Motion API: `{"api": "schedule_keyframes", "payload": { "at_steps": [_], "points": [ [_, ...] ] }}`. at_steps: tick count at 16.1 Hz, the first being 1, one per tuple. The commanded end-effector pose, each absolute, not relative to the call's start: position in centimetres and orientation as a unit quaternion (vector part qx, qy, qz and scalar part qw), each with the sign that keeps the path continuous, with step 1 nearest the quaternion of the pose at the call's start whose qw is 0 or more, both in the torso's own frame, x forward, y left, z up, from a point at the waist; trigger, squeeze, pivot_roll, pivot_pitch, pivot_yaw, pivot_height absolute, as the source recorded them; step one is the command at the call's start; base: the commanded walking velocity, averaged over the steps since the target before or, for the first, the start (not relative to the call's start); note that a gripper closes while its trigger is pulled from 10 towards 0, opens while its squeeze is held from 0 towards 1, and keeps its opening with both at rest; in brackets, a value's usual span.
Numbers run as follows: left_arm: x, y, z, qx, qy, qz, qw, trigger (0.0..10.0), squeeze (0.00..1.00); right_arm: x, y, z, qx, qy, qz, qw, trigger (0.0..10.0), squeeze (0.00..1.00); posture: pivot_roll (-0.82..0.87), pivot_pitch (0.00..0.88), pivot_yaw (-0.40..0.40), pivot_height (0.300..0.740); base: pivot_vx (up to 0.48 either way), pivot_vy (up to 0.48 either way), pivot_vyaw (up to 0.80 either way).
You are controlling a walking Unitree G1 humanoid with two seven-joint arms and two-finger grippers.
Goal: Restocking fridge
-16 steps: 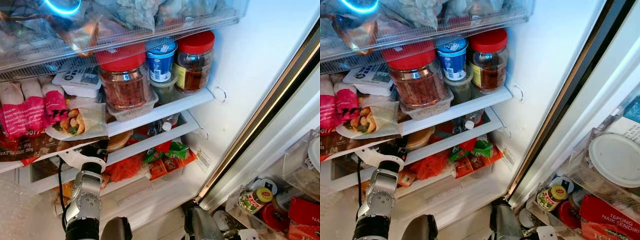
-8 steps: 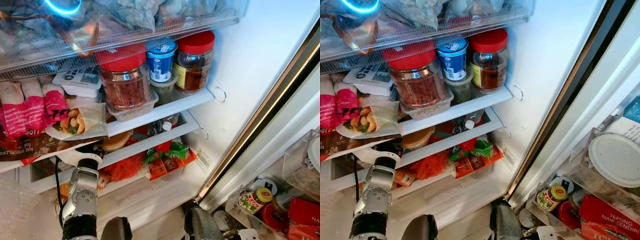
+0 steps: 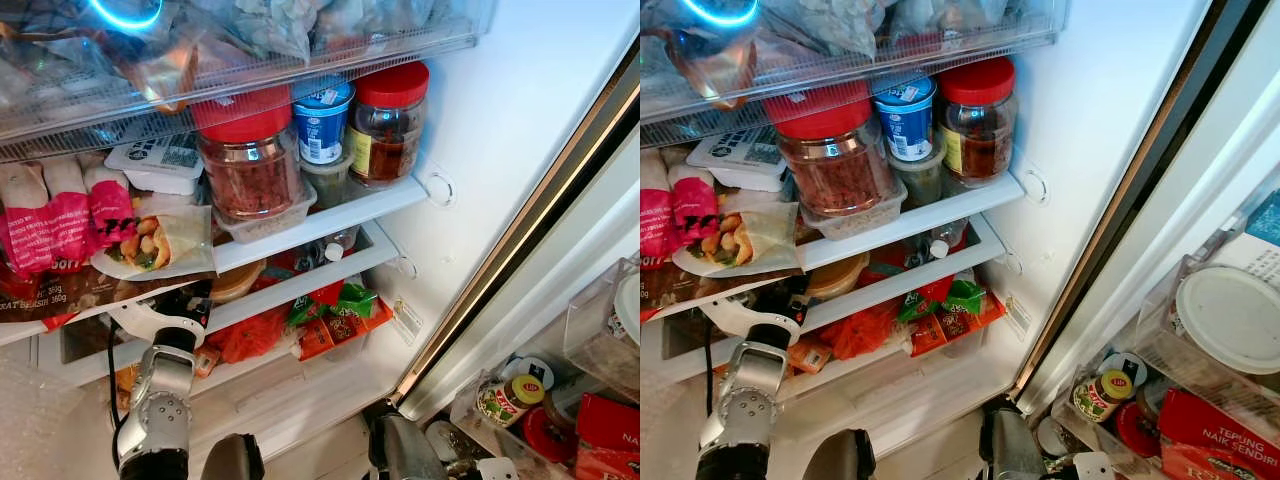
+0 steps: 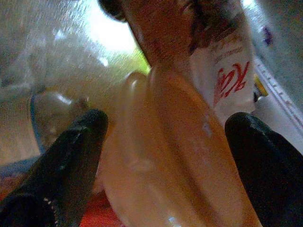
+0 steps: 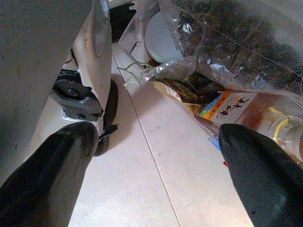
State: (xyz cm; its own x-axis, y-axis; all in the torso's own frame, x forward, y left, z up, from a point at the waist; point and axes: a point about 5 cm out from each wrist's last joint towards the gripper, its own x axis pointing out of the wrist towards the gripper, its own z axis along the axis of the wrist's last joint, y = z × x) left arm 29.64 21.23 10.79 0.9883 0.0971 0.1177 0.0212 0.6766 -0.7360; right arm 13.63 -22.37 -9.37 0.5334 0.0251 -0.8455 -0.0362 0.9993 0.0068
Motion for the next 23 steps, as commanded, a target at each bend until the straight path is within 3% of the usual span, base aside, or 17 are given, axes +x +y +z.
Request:
{"api": "schedule_keyframes", "payload": {
  "at_steps": [1,7,23],
  "points": [
    [29.15,21.25,10.66,-0.404,-0.068,0.025,0.912,10.0,0.00,13.39,-22.18,-9.47,0.002,0.481,0.015,0.876,10.0,0.00,-0.09,0.134,-0.022,0.612,0.000,0.000,0.00],
    [28.83,21.09,10.42,-0.404,-0.061,0.027,0.912,10.0,0.00,13.33,-22.17,-9.49,0.004,0.481,0.013,0.877,10.0,0.00,-0.08,0.136,-0.022,0.612,0.000,0.000,0.00],
    [28.81,20.94,10.70,-0.401,-0.062,0.020,0.914,10.0,0.00,13.25,-22.11,-9.52,0.005,0.482,0.013,0.876,10.0,0.00,-0.08,0.139,-0.020,0.612,-0.273,0.000,0.00]
  ]
}}
